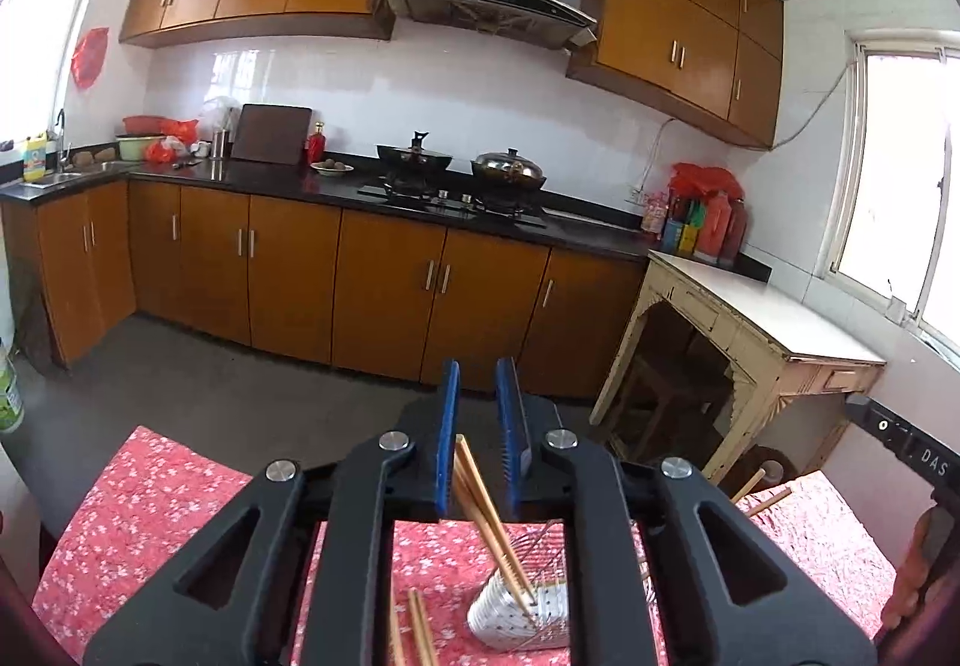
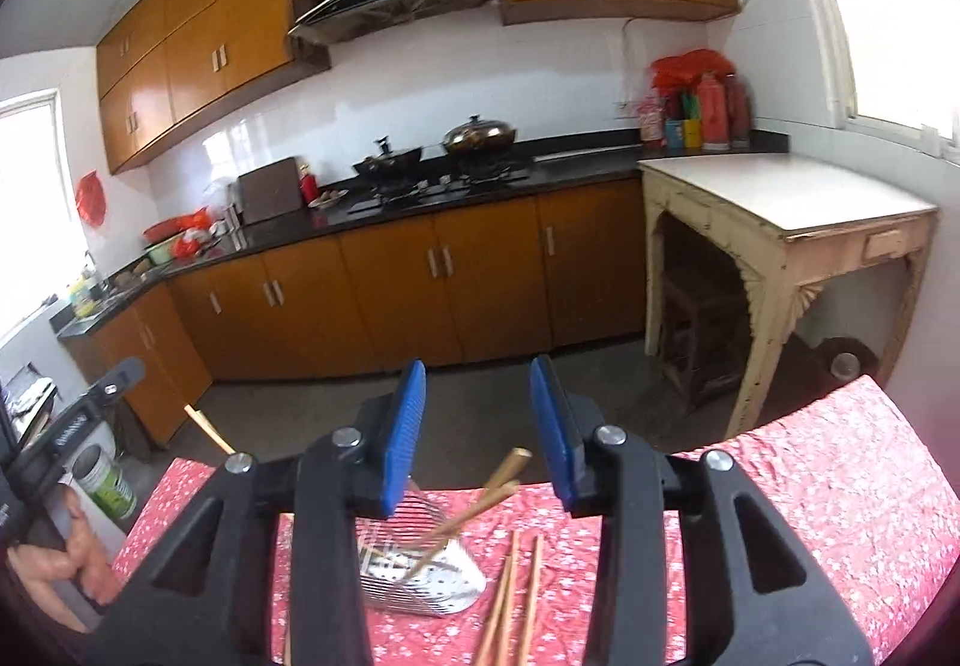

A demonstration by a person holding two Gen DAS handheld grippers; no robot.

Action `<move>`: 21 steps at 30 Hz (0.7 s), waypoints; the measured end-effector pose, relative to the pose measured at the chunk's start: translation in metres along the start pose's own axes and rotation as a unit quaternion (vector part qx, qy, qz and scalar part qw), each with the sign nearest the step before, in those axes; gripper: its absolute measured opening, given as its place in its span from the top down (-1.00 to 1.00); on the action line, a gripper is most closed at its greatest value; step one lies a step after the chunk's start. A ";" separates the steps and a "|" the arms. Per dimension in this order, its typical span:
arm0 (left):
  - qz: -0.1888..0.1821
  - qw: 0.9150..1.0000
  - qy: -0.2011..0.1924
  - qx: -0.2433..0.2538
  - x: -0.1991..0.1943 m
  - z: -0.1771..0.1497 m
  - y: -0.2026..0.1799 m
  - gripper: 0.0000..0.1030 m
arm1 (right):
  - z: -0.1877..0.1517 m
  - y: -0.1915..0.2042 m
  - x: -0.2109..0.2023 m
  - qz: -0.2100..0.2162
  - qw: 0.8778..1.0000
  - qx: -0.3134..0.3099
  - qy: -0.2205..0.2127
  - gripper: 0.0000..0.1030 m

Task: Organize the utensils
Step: 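Open both tools to drop the chopsticks into the wire holder, then close the right tool on a chopstick while the left tool moves to another chopstick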

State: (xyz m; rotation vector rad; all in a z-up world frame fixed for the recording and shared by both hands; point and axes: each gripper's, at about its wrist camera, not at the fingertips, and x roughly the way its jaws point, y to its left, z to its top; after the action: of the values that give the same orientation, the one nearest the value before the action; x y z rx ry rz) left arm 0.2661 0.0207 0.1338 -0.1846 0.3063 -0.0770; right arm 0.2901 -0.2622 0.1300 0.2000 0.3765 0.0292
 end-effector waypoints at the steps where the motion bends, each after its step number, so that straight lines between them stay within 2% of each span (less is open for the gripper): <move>1: 0.003 1.000 -0.002 0.001 -0.006 -0.002 0.004 0.74 | -0.003 -0.006 -0.004 -0.005 1.000 0.003 -0.001 0.24; 3: 0.009 1.000 -0.002 0.005 -0.018 -0.008 0.013 0.63 | -0.013 -0.019 -0.009 -0.023 1.000 0.006 0.003 0.24; 5: 0.018 1.000 -0.002 0.008 -0.028 -0.018 0.021 0.34 | -0.028 -0.029 -0.013 -0.037 0.999 0.007 0.010 0.24; 6: 0.020 1.000 0.001 0.010 -0.034 -0.026 0.026 0.31 | -0.043 -0.034 -0.014 -0.044 0.999 0.008 0.020 0.24; 9: 0.029 0.999 0.023 0.011 -0.040 -0.051 0.041 0.31 | -0.083 -0.045 -0.006 -0.052 0.997 0.011 0.058 0.24; 11: 0.037 0.998 0.055 0.007 -0.039 -0.081 0.054 0.31 | -0.119 -0.049 0.006 -0.051 0.994 0.013 0.096 0.24; 15: 0.043 0.992 0.120 0.006 -0.030 -0.131 0.067 0.31 | -0.189 -0.043 0.032 -0.020 0.982 0.020 0.188 0.50; 18: 0.039 0.985 0.168 0.008 -0.025 -0.169 0.071 0.31 | -0.227 -0.031 0.043 -0.005 0.973 0.009 0.231 0.62; 21: 0.031 0.982 0.188 0.014 -0.026 -0.189 0.069 0.31 | -0.247 -0.020 0.048 -0.002 0.968 -0.002 0.250 0.64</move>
State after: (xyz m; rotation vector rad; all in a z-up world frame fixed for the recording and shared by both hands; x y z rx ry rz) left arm 0.1866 0.0588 -0.0489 -0.1317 0.6879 -0.0535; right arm 0.2435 -0.2320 -0.1166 0.1875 0.8807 0.0774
